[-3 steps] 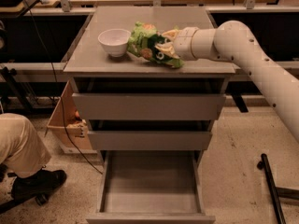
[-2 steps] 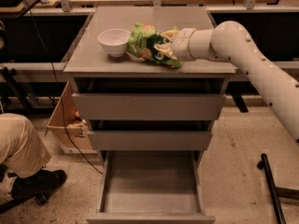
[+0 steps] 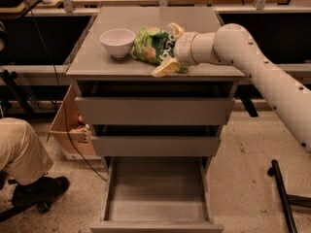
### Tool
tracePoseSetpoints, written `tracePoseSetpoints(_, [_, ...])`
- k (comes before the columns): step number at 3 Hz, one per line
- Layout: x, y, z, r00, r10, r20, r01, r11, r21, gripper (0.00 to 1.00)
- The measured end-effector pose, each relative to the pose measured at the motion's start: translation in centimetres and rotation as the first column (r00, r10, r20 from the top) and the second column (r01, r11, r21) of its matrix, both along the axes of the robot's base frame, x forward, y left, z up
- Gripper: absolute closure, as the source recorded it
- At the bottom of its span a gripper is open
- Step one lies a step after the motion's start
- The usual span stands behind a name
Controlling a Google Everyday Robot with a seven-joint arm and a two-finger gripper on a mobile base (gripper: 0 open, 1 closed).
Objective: Pick green rice chip bag from bottom drawer and place on counter
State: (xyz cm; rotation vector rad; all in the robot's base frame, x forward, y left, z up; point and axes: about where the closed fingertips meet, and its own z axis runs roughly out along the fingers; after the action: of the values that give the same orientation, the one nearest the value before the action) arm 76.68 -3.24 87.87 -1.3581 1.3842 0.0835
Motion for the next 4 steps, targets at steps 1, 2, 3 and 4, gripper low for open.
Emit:
tracePoseSetpoints(1, [-0.6, 0.2, 0.8, 0.9996, 0.021, 0.018, -0.021, 1.0, -0.006, 0.0])
tracePoseSetpoints(2, [-1.3, -0.9, 2.0, 0.9993, 0.022, 0.032, -0.022, 1.0, -0.002, 0.0])
tracePoseSetpoints(3, [-2.6, -5.2, 3.4, 0.9983, 0.011, 0.057, -0.01, 1.0, -0.008, 0.0])
tracePoseSetpoints(4, [-4.1, -10.4, 4.2, 0.9973, 0.002, 0.073, 0.0, 0.999, -0.033, 0.0])
